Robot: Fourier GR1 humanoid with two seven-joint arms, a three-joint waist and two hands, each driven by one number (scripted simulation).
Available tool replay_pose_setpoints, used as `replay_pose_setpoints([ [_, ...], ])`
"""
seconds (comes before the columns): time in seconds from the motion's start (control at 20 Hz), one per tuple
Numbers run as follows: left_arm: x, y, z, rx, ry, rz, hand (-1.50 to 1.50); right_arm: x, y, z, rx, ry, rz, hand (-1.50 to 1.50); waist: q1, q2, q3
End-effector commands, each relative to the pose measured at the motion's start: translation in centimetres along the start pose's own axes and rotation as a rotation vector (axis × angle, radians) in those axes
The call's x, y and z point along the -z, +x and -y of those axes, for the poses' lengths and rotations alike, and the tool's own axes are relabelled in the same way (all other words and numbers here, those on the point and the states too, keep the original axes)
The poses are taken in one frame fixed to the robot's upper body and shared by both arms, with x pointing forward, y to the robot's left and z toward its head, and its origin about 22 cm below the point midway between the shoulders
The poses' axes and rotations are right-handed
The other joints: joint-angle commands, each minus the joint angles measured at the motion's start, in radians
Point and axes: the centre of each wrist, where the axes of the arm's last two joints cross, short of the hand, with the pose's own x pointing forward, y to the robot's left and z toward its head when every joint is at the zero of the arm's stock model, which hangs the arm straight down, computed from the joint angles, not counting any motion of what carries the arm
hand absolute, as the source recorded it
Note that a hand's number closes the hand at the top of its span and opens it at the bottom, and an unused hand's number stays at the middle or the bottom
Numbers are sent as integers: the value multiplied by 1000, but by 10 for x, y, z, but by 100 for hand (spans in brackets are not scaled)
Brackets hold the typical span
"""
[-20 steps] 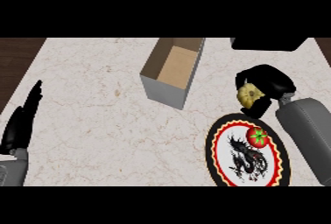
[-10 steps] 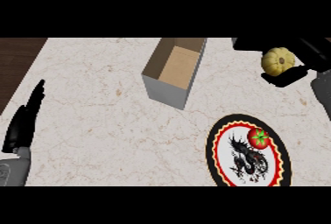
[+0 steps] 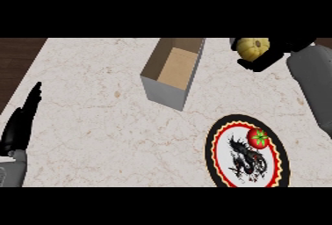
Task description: Pick the squash from the plate and place it in the cardboard box
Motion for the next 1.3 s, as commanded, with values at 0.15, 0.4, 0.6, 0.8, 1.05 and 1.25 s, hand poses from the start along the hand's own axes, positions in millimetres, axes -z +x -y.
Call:
replay_pose_setpoints([
  [0.15, 7, 0, 2, -8, 3, -6, 0, 73, 47, -24, 181, 14, 2, 150, -9, -2, -1],
  [0.4, 1, 2, -4, 0, -11, 11, 0, 97, 62, -29, 255, 24, -48, 150, 12, 5, -1],
  [0.6, 7, 11, 5, 4, -17, 20, 0, 109, 75, -45, 304, 59, -77, 150, 14, 8, -1],
  [0.8, 4, 14, 7, 7, -13, 29, 0, 124, 101, -84, 299, 61, -119, 150, 35, 15, -1],
  [1.05, 15, 14, -2, 8, -26, 24, 0, 139, 120, -88, 281, 83, -130, 150, 33, 20, -2],
  [1.25, 8, 14, 17, 4, -20, 46, 0, 134, 121, -108, 227, 62, -207, 150, 40, 23, -2],
])
